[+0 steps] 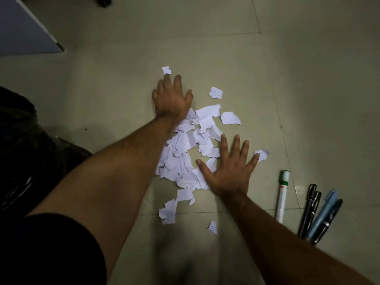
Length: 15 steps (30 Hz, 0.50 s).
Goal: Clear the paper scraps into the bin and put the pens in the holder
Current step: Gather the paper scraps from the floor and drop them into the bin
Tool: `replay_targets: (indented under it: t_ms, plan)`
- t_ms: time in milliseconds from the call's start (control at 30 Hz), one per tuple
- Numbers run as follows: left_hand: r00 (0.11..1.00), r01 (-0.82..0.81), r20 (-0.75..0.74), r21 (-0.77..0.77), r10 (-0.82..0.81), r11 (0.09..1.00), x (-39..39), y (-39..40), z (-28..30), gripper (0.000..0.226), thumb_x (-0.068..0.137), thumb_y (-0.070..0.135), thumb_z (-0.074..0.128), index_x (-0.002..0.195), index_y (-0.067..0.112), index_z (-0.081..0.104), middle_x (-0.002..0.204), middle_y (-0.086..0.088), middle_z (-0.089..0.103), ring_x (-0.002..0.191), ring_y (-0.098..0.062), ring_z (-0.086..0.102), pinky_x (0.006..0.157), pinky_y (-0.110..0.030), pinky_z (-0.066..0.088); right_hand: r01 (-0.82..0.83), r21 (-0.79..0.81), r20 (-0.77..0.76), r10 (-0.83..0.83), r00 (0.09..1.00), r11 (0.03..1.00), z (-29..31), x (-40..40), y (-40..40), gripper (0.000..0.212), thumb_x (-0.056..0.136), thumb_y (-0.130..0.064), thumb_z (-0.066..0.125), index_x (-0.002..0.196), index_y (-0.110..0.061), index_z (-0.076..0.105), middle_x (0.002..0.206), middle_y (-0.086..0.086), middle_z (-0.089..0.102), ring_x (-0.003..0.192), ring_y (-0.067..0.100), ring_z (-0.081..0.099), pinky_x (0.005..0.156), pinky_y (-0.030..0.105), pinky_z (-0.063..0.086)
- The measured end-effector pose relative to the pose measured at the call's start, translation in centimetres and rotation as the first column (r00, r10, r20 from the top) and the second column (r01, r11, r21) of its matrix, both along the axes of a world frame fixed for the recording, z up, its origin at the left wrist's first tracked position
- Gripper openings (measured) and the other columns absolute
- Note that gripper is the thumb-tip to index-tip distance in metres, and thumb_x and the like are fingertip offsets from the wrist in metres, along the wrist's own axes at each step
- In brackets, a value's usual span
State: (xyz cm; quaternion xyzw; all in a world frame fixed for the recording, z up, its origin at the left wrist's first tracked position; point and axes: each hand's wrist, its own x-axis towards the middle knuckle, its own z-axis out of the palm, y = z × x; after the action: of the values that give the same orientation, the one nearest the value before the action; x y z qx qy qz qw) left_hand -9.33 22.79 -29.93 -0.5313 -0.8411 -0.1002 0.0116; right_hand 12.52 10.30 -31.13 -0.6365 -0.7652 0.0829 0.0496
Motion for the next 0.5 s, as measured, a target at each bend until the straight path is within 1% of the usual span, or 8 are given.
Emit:
replay_targets:
  t_ms: [67,167,233,300,333,400,467,500]
  plan:
    - [0.997,-0.051,0.055,-0.12,0.058,0.992,-1.4,2.2,0.1,0.07,0.09,0.06,0.036,0.148,0.021,0.034,0.157,-0.017,0.027,0.14,-0.038,0.03,0.109,-0.052,0.028,-0.001,-0.015,0.004,0.002,1.0,1.0,0.1,0.1,0.1,0.097,0.08,-0.086,0.031,0.156,-0.028,0.018,0.163,0.013,0.02,0.151,0.037,0.013,0.116,0.065,0.007]
    - [0.985,-0.048,0.145,-0.266,0.089,0.963,-4.0,4.5,0.0,0.079,0.089,0.07,0.031,0.152,0.023,0.024,0.161,-0.016,0.015,0.147,-0.038,0.016,0.117,-0.052,0.018,-0.005,-0.008,-0.014,0.005,1.0,1.0,0.2,0.0,0.2,0.098,0.079,-0.086,0.032,0.156,-0.026,0.021,0.163,0.013,0.019,0.15,0.038,0.014,0.116,0.065,0.007]
    - [0.992,0.015,0.126,-0.305,0.024,0.952,-4.2,4.7,-0.1,0.083,0.088,0.073,0.028,0.152,0.021,0.026,0.161,-0.018,0.015,0.147,-0.039,0.015,0.118,-0.049,0.016,-0.01,-0.03,-0.008,0.01,1.0,1.0,0.2,0.0,0.3,0.1,0.078,-0.087,0.031,0.156,-0.025,0.02,0.164,0.012,0.017,0.151,0.037,0.012,0.117,0.064,0.006]
    - [0.988,0.14,0.11,-0.29,-0.112,0.947,-2.0,4.2,-0.5,0.082,0.089,0.071,0.03,0.15,0.017,0.03,0.16,-0.021,0.018,0.146,-0.04,0.018,0.119,-0.047,0.016,0.0,-0.044,-0.003,-0.001,1.0,0.999,0.4,0.1,0.3,0.104,0.077,-0.089,0.029,0.157,-0.022,0.018,0.165,0.01,0.014,0.152,0.035,0.009,0.117,0.063,0.005]
    - [0.972,0.227,0.128,-0.272,-0.199,0.935,-0.7,3.7,-0.5,0.08,0.09,0.07,0.031,0.149,0.016,0.034,0.158,-0.022,0.023,0.145,-0.04,0.022,0.119,-0.047,0.019,0.008,-0.054,-0.006,-0.008,1.0,0.999,0.4,0.0,0.3,0.106,0.076,-0.089,0.028,0.157,-0.021,0.018,0.165,0.01,0.013,0.152,0.035,0.008,0.118,0.063,0.004]
    - [0.918,0.381,0.171,-0.135,-0.357,0.915,1.7,2.4,-0.5,0.074,0.088,0.064,0.032,0.136,0.012,0.05,0.141,-0.023,0.047,0.131,-0.04,0.044,0.109,-0.044,0.035,0.012,-0.067,-0.02,-0.013,1.0,0.998,0.3,0.1,0.3,0.108,0.075,-0.09,0.028,0.157,-0.02,0.016,0.165,0.008,0.011,0.152,0.033,0.006,0.118,0.062,0.003]
    - [0.912,0.387,0.113,0.085,-0.395,0.918,3.0,2.4,-0.2,0.059,0.085,0.054,0.04,0.116,0.008,0.06,0.111,-0.018,0.061,0.101,-0.038,0.059,0.086,-0.043,0.049,0.01,-0.06,-0.036,-0.012,0.999,0.998,0.3,0.1,0.3,0.109,0.075,-0.09,0.028,0.157,-0.019,0.017,0.165,0.009,0.011,0.152,0.033,0.006,0.119,0.061,0.003]
    - [0.934,0.342,0.056,0.146,-0.352,0.928,3.4,3.0,0.1,0.053,0.084,0.05,0.045,0.112,0.008,0.061,0.106,-0.017,0.061,0.096,-0.038,0.059,0.081,-0.044,0.05,0.009,-0.059,-0.039,-0.011,0.999,0.998,0.2,0.0,0.3,0.109,0.075,-0.091,0.027,0.157,-0.019,0.017,0.165,0.009,0.011,0.152,0.033,0.006,0.119,0.061,0.003]
